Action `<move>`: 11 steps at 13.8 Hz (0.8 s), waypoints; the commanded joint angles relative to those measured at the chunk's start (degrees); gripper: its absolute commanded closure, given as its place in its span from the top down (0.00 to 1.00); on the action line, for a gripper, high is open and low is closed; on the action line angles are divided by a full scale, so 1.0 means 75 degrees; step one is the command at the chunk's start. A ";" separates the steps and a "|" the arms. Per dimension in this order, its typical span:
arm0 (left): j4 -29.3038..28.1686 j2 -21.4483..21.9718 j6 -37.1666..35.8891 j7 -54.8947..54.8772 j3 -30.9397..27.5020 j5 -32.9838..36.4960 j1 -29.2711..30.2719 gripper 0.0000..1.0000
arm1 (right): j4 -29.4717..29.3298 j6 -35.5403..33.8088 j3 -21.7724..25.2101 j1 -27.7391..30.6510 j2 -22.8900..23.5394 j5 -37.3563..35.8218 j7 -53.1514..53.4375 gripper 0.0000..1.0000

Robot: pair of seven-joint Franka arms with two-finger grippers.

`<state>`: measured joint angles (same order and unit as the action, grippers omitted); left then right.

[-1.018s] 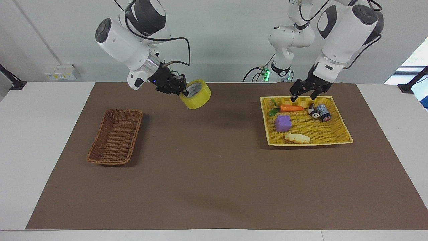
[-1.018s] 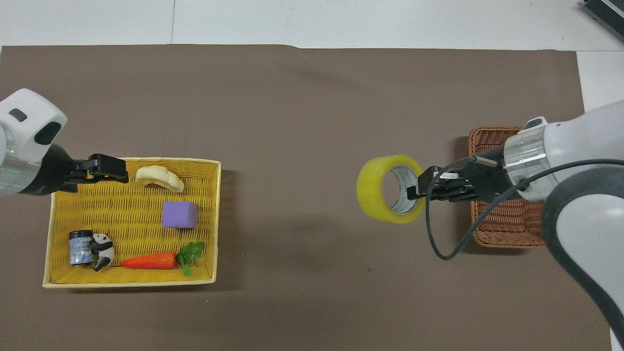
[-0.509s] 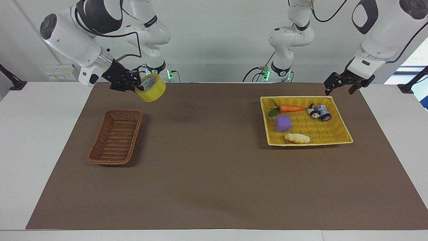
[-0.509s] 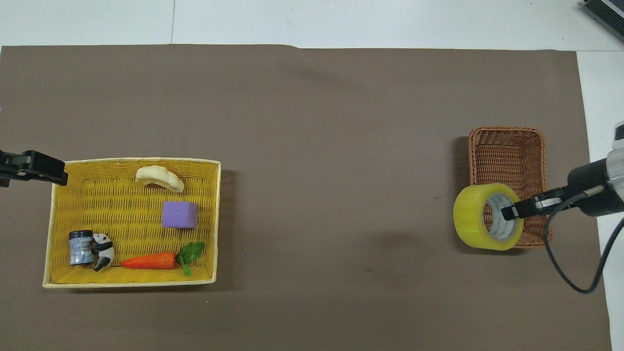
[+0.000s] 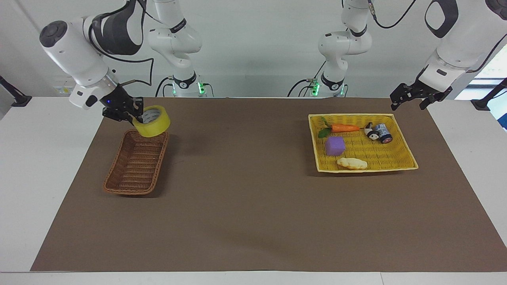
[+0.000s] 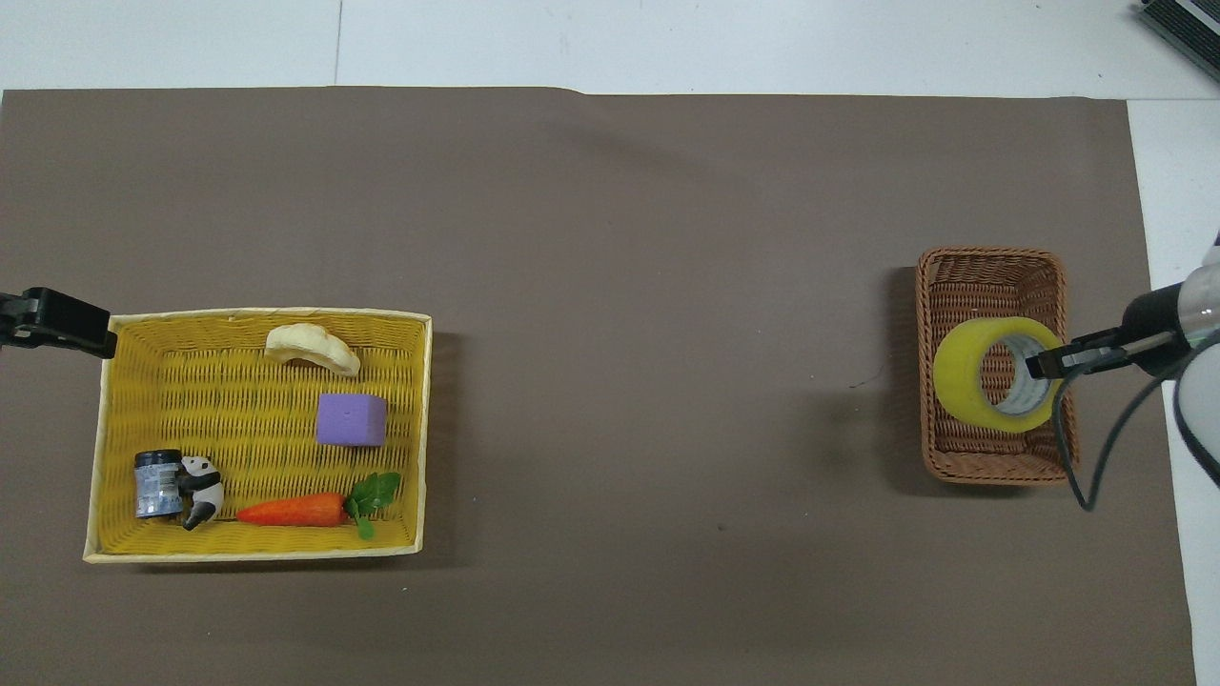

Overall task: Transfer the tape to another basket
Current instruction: 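Lower the tape into the brown basket and open the right gripper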

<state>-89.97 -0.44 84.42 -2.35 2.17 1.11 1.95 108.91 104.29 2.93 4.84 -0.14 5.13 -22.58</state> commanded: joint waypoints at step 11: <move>-0.0636 0.0469 0.0404 -0.0097 0.0098 -0.0124 0.0138 1.00 | 0.0103 0.1294 -0.0039 0.0481 0.1531 -0.1774 -0.1349 0.00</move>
<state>-92.95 1.60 86.85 -2.37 2.24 0.76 1.95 109.17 113.30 3.36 8.15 11.53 -7.08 -31.70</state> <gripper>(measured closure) 0.000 0.767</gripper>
